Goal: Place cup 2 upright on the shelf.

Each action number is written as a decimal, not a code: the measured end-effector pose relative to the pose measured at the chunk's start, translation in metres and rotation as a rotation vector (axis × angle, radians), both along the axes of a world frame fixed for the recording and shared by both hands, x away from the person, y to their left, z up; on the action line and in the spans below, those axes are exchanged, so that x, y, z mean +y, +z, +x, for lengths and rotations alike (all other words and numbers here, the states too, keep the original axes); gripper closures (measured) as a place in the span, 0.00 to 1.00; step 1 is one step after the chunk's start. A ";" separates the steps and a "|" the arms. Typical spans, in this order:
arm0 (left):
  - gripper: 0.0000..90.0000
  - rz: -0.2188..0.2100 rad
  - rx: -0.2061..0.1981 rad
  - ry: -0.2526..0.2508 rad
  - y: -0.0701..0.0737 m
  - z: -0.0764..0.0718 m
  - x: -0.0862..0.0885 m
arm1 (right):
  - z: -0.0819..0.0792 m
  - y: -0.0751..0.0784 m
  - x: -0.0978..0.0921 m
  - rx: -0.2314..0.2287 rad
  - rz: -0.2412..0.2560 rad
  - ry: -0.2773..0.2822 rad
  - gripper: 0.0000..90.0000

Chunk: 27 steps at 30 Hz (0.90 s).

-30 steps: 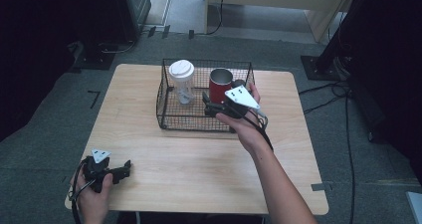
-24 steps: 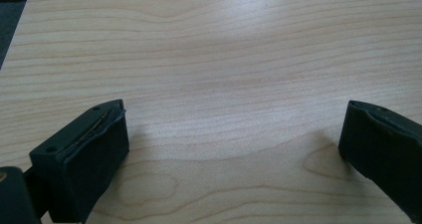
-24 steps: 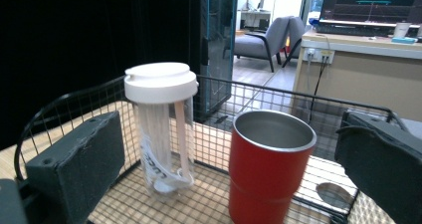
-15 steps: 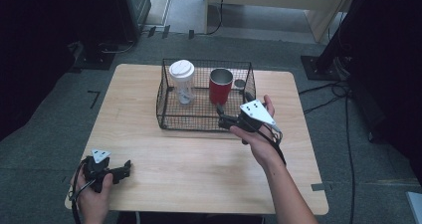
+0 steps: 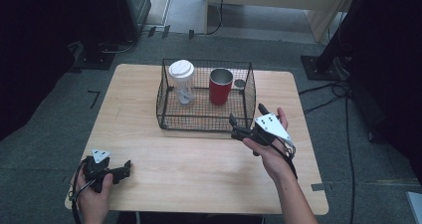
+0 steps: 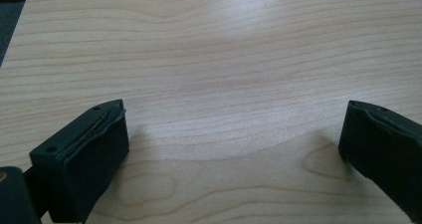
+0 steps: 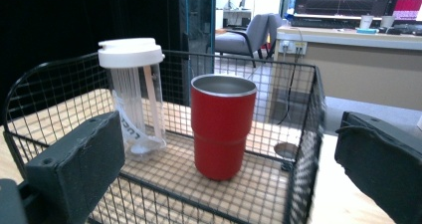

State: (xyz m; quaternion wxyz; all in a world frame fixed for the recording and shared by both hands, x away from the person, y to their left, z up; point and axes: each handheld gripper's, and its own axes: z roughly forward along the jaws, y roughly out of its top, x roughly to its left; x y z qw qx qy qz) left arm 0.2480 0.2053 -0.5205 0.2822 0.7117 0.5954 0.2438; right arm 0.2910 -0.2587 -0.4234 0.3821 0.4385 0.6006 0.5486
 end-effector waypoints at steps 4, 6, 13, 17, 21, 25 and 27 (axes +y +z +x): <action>0.00 -0.001 0.000 -0.001 0.000 0.000 0.000 | -0.008 -0.006 -0.007 0.007 -0.008 0.000 0.00; 0.00 -0.001 0.001 -0.002 0.000 0.000 0.000 | -0.012 -0.009 -0.011 0.016 -0.006 -0.005 0.00; 0.00 -0.001 0.000 -0.002 0.000 0.000 0.000 | -0.024 -0.026 -0.029 0.047 0.003 -0.047 0.00; 0.00 -0.001 0.000 -0.003 0.000 0.000 0.000 | -0.032 -0.041 -0.043 0.080 0.008 -0.084 0.00; 0.00 0.000 0.000 -0.005 0.000 0.000 0.000 | -0.037 -0.052 -0.052 0.101 -0.005 -0.108 0.00; 0.00 0.002 0.002 -0.006 0.000 0.000 0.000 | -0.045 -0.069 -0.064 0.137 -0.020 -0.143 0.00; 0.00 0.001 0.001 -0.006 0.000 0.000 0.000 | -0.048 -0.075 -0.068 0.150 -0.020 -0.155 0.00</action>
